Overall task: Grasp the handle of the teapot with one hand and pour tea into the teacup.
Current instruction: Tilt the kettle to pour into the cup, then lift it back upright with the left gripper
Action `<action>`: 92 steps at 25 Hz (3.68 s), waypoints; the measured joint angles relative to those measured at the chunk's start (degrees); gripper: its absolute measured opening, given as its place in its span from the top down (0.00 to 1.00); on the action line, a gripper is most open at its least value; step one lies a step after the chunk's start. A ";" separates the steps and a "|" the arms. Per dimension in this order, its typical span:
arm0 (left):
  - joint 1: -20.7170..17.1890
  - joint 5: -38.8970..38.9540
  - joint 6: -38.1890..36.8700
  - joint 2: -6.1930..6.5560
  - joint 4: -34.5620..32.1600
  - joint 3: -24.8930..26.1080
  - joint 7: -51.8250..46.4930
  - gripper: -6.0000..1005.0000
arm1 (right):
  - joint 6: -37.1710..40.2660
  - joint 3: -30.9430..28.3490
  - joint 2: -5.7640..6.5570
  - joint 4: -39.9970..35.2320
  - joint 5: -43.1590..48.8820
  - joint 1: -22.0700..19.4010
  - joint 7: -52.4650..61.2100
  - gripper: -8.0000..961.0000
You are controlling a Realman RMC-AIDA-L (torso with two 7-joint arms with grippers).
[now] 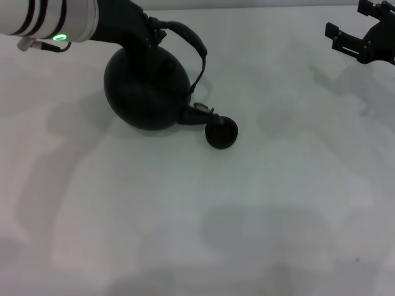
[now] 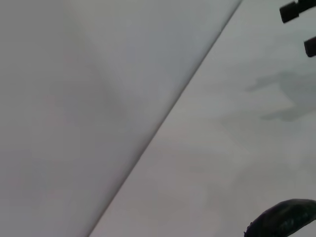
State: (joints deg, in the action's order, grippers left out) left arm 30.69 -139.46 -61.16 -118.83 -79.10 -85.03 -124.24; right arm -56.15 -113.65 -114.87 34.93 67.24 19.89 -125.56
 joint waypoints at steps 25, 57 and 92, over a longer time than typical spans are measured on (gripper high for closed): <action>3.96 -7.82 -2.56 -0.03 -1.42 -1.88 -2.79 0.83 | 0.33 0.10 0.00 -0.74 -0.88 0.24 -0.82 0.11; 6.83 -12.50 -3.87 0.00 -2.12 -5.58 -2.84 0.84 | 1.24 0.20 -0.09 -0.83 -1.24 0.50 -0.82 0.11; 11.29 -15.56 -7.27 0.00 -1.66 -9.18 -2.95 0.85 | 2.01 0.09 -0.09 -1.50 -1.40 1.02 -1.50 0.11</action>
State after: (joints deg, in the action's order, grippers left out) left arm 41.98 -155.02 -68.43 -118.83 -80.77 -94.21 -127.19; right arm -54.13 -113.56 -114.96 33.42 65.84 20.92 -127.06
